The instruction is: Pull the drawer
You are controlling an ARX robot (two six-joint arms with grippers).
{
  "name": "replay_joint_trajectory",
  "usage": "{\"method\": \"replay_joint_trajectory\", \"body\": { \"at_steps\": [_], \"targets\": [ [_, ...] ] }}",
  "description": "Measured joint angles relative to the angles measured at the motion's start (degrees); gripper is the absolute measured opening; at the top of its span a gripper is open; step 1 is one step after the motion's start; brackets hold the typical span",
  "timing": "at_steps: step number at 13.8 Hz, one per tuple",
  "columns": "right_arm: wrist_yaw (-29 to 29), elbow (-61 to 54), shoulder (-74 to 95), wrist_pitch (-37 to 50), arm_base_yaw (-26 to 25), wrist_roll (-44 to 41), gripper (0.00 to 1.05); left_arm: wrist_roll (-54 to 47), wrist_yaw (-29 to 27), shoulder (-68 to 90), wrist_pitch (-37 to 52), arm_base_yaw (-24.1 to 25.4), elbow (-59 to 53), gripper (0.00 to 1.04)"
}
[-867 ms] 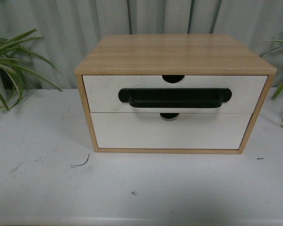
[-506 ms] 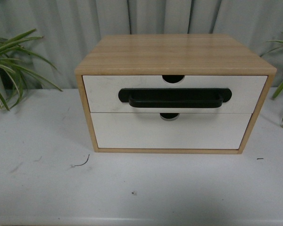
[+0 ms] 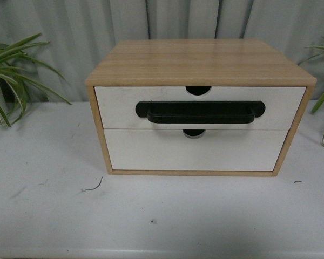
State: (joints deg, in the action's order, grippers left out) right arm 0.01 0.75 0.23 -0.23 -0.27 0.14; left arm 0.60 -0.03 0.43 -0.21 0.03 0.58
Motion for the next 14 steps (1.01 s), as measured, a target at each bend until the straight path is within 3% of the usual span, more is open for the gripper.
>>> {"method": "replay_joint_trajectory", "body": {
  "at_steps": [5,6,7,8,9,11,14],
  "targets": [
    [0.28,0.07,0.13,-0.63,0.11,0.11,0.98,0.85,-1.84,0.52,-2.1,-0.7,0.46,0.98],
    [3.19,1.29,4.63,-2.49,1.66,3.02,0.98,6.97,-16.46,8.11,-13.22,-7.45,5.55,0.98],
    [3.26,1.86,10.14,1.55,2.23,3.5,0.98,10.78,-22.6,13.94,-14.58,-9.18,7.89,0.98],
    [2.71,3.15,16.09,7.76,2.29,3.89,0.98,14.47,-27.76,17.86,-11.13,-6.32,8.55,0.98],
    [2.47,5.16,23.34,14.88,2.47,3.91,0.98,16.33,-27.3,22.51,-5.35,-2.12,9.75,0.98],
    [1.16,12.24,41.77,29.92,2.32,3.96,0.98,17.03,-21.49,35.85,6.95,1.42,14.53,0.98],
    [1.05,24.55,64.17,38.58,4.13,3.41,0.98,17.4,-16.63,56.02,18.99,1.44,23.58,0.98]
  ]
}}
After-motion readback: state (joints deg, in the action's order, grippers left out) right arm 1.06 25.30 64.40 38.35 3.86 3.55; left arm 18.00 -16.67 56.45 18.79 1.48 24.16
